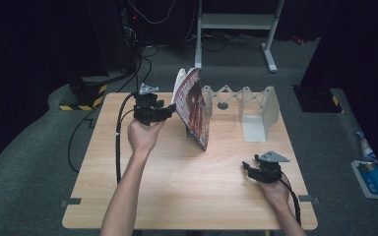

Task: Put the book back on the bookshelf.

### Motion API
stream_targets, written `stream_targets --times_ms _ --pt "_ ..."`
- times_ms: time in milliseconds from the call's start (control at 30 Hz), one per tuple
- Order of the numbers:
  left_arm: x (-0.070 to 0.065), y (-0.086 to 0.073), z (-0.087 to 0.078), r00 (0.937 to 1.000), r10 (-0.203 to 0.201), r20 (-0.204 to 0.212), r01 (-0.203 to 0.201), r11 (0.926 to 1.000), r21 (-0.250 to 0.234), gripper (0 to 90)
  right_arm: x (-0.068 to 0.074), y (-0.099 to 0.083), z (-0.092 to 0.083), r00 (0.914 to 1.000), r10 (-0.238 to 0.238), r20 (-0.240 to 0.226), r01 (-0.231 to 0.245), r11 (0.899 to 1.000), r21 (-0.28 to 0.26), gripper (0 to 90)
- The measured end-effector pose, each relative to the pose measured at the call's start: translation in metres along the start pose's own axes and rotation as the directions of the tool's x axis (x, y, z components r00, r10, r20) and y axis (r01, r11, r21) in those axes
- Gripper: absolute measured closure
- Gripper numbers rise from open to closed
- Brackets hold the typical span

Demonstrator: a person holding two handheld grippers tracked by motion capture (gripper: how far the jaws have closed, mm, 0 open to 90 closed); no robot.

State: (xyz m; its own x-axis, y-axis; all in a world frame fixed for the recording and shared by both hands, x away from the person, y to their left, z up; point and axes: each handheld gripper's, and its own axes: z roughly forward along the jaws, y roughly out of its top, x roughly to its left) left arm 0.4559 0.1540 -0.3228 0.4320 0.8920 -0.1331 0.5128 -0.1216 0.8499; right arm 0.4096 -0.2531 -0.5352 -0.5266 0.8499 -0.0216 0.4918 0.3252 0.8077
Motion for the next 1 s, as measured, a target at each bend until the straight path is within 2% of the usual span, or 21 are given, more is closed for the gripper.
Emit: stream_targets --times_ms 400,633,1000 --pt "0.000 -0.003 -0.010 0.9998 0.001 0.019 -0.001 1.0000 -0.007 48.4 0.000 0.000 0.000 1.0000 0.000 0.000 0.000 1.000 0.000 37.7" --pt "0.000 -0.008 -0.011 0.9995 0.000 0.031 -0.001 1.0000 0.004 48.6 0.000 0.000 0.000 1.0000 0.000 0.000 0.000 1.000 0.000 37.7" --pt "0.006 -0.014 -0.023 0.9993 -0.006 0.038 0.006 1.0000 -0.006 48.9 0.000 0.000 0.000 1.0000 -0.001 0.000 0.001 1.000 0.000 37.7"
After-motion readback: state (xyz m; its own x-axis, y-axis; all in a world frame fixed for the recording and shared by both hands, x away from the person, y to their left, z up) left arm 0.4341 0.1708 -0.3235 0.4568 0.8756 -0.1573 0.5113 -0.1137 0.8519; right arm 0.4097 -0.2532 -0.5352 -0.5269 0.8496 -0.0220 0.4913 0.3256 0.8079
